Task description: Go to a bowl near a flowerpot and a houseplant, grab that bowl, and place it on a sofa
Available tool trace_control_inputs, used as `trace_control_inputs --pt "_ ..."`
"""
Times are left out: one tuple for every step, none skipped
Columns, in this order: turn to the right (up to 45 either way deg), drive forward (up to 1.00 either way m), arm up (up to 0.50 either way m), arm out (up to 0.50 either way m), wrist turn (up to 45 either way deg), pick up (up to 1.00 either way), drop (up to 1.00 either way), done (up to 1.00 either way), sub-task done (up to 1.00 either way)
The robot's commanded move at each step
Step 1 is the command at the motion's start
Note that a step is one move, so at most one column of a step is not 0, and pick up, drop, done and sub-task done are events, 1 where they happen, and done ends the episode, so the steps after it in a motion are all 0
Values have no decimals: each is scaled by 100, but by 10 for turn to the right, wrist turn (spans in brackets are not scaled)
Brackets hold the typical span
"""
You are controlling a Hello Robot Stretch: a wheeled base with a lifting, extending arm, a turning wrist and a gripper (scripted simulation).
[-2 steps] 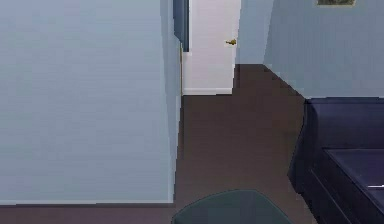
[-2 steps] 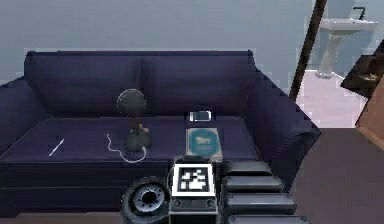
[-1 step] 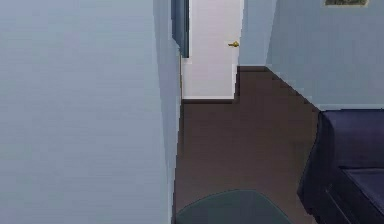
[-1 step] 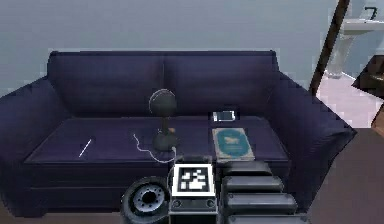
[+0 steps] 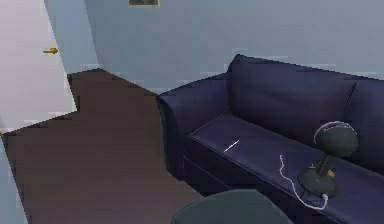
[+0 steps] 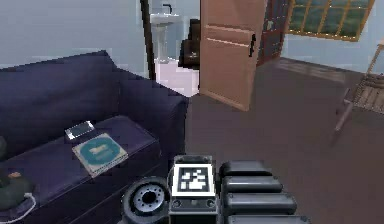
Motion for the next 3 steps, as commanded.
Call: trace_control_inputs --pt "150 0 0 0 0 0 0 0 0" --pt "0 40 0 0 0 0 0 0 0" --pt "450 0 0 0 0 0 0 0 0"
